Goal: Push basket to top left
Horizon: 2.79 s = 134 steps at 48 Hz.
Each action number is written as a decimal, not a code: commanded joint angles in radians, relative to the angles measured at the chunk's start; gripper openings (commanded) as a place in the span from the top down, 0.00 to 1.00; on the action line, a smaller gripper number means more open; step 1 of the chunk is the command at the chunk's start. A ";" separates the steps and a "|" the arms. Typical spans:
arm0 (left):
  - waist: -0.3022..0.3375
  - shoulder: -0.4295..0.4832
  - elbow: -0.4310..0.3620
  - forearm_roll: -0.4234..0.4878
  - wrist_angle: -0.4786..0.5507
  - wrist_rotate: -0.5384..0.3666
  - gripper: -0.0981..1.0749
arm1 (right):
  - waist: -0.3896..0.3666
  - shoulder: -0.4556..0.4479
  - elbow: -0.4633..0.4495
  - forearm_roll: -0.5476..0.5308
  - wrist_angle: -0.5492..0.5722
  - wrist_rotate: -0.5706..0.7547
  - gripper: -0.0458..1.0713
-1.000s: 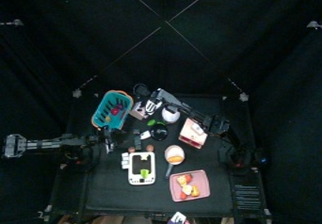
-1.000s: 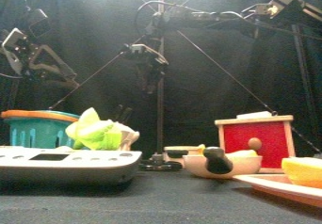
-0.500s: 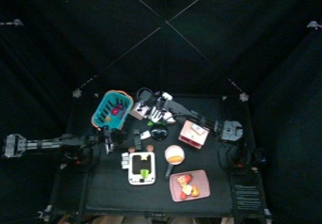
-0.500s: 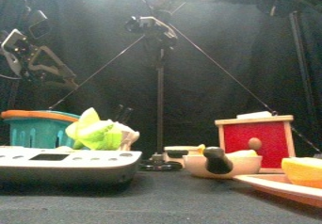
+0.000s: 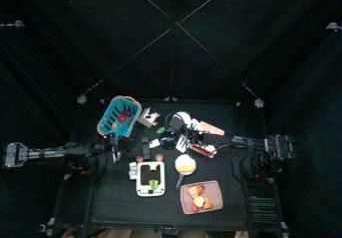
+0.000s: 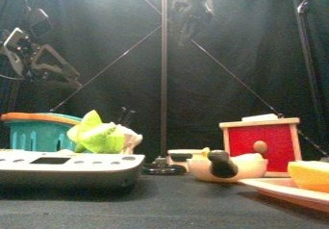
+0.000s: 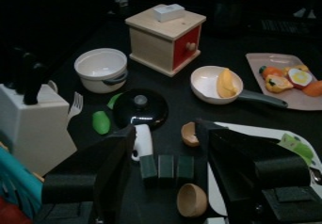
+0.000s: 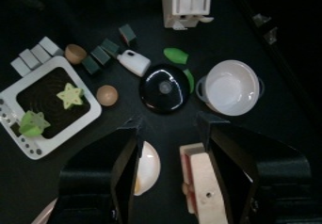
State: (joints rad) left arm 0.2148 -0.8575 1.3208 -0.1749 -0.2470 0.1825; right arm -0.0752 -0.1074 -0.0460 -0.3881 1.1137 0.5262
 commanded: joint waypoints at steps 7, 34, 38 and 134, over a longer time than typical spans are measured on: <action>0.011 -0.005 -0.063 -0.054 -0.002 -0.003 0.16 | 0.052 -0.193 0.360 -0.115 -0.356 0.184 0.21; 0.296 0.037 -0.178 -0.137 0.282 0.002 0.16 | 0.000 -0.430 0.966 -0.420 -1.115 0.371 0.21; 0.354 0.054 -0.181 -0.081 0.314 0.002 0.16 | -0.014 -0.437 0.997 -0.428 -1.143 0.364 0.21; 0.459 0.402 -0.281 0.014 0.425 -0.003 0.41 | -0.037 -0.434 1.051 -0.453 -1.239 0.362 0.21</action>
State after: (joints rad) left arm 0.6780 -0.4556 1.0630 -0.1473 0.1856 0.1825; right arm -0.1089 -0.5354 1.0124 -0.8406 -0.1181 0.8897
